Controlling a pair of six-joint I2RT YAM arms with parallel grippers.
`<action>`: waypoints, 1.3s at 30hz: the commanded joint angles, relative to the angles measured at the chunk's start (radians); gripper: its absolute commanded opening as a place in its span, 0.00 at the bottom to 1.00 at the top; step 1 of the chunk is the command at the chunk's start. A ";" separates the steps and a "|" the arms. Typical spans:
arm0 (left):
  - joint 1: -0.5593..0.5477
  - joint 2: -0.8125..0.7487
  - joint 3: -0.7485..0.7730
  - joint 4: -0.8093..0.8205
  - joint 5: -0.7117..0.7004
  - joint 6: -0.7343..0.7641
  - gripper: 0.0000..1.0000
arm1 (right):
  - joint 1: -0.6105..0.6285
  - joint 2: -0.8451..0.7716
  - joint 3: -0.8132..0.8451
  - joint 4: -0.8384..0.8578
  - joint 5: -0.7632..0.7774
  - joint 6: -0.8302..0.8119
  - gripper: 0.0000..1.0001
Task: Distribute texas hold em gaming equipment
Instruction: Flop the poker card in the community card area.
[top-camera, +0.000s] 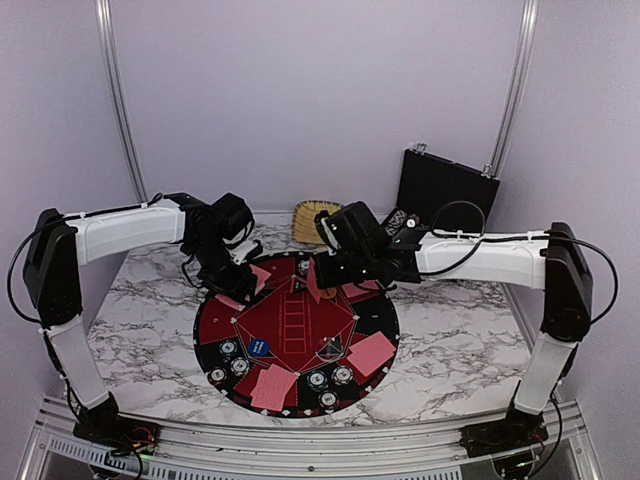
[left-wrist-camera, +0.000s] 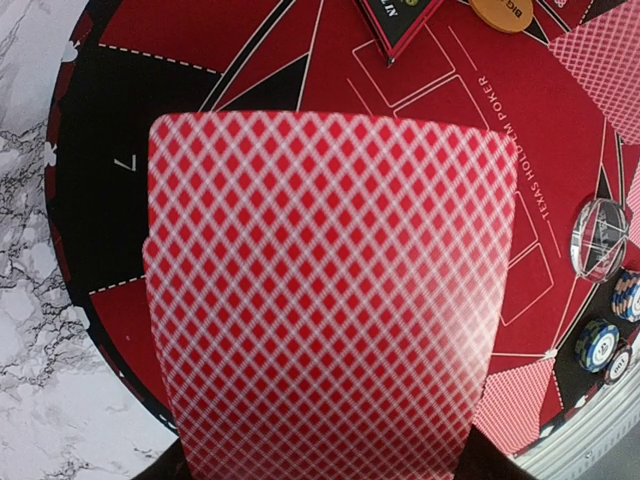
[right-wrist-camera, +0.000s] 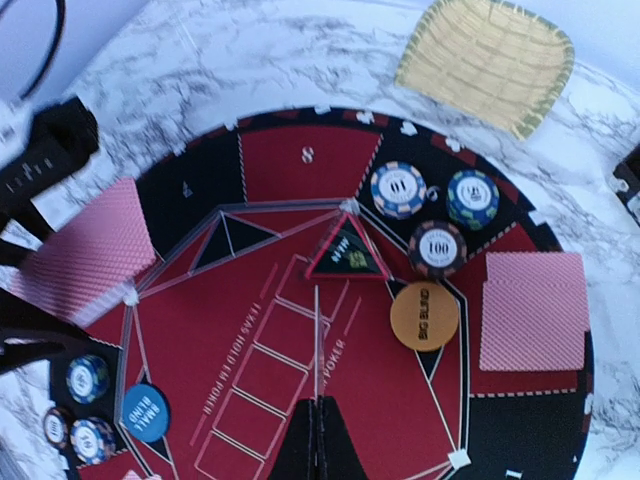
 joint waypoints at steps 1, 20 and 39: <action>0.009 0.003 -0.016 -0.005 -0.009 0.000 0.47 | 0.064 0.094 0.089 -0.168 0.244 -0.008 0.00; 0.020 -0.030 -0.054 0.004 -0.008 -0.001 0.46 | 0.118 0.363 0.392 -0.314 0.340 -0.012 0.10; 0.026 -0.048 -0.073 0.006 -0.006 -0.002 0.46 | 0.037 0.244 0.225 -0.060 -0.091 0.048 0.49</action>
